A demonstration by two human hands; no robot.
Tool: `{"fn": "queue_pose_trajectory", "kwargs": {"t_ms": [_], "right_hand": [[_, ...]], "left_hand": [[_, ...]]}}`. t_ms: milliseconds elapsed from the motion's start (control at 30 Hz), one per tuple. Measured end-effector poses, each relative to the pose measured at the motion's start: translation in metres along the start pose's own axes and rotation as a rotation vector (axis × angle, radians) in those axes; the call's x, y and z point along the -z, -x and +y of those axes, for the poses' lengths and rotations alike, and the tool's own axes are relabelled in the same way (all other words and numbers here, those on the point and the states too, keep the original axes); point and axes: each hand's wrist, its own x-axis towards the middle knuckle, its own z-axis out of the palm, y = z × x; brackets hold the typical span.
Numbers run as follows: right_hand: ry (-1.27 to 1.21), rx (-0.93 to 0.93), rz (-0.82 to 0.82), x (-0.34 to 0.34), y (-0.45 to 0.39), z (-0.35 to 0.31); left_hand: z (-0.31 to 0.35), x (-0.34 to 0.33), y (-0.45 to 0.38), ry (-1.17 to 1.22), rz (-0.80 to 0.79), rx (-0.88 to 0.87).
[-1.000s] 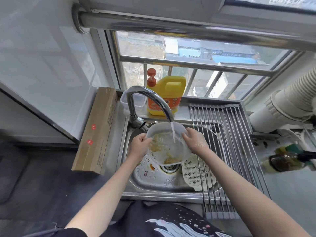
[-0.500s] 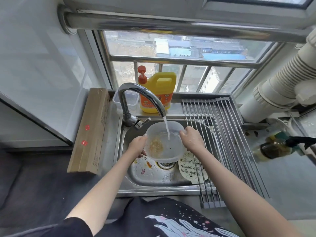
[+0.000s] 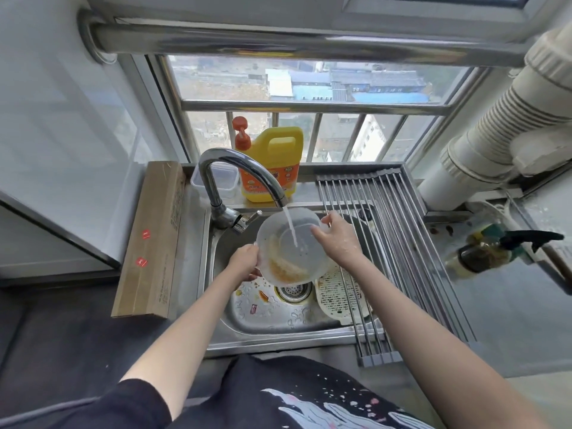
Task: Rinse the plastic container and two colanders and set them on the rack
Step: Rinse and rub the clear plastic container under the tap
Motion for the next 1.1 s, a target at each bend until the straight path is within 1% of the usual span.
{"fn": "queue_pose_trajectory", "kwargs": {"t_ms": [200,333,400,467,533,667,733,800,833,900,967,1000,1100], "right_hand": [[-0.062,0.0,-0.018,-0.001,0.005,0.001],[-0.048,0.0,0.006,-0.002,-0.004,0.005],[-0.038,-0.018,-0.008,-0.003,-0.011,0.011],[-0.017,-0.045,-0.053,-0.005,-0.014,0.016],[0.006,-0.054,-0.091,-0.01,-0.017,0.021],[-0.01,-0.048,-0.139,-0.021,-0.012,0.036],[-0.045,-0.032,-0.11,-0.027,-0.006,0.044],[-0.108,-0.011,-0.021,-0.03,0.002,0.046],[-0.12,0.009,0.023,-0.029,0.004,0.045],[-0.093,0.076,0.076,-0.025,0.006,0.041],[-0.031,0.147,0.061,-0.021,0.003,0.038],[0.0,0.152,0.041,-0.017,0.0,0.037],[0.042,0.153,0.039,-0.009,-0.007,0.037]], "left_hand": [[-0.002,-0.003,0.003,-0.001,-0.025,0.022],[0.001,0.0,0.002,0.065,-0.059,0.021],[0.006,0.003,0.003,0.107,-0.073,-0.004],[0.009,0.007,0.003,0.097,-0.048,-0.063],[0.01,0.011,0.003,0.028,0.012,-0.129],[0.016,0.014,0.009,-0.095,0.144,-0.358],[0.021,0.013,0.014,-0.19,0.2,-0.489],[0.023,0.012,0.016,-0.282,0.231,-0.575],[0.022,0.012,0.016,-0.296,0.236,-0.58],[0.019,0.012,0.011,-0.253,0.247,-0.529],[0.015,0.008,0.008,-0.167,0.258,-0.432],[0.013,0.005,0.006,-0.131,0.249,-0.39],[0.008,-0.006,0.004,-0.052,0.167,-0.268]]}}
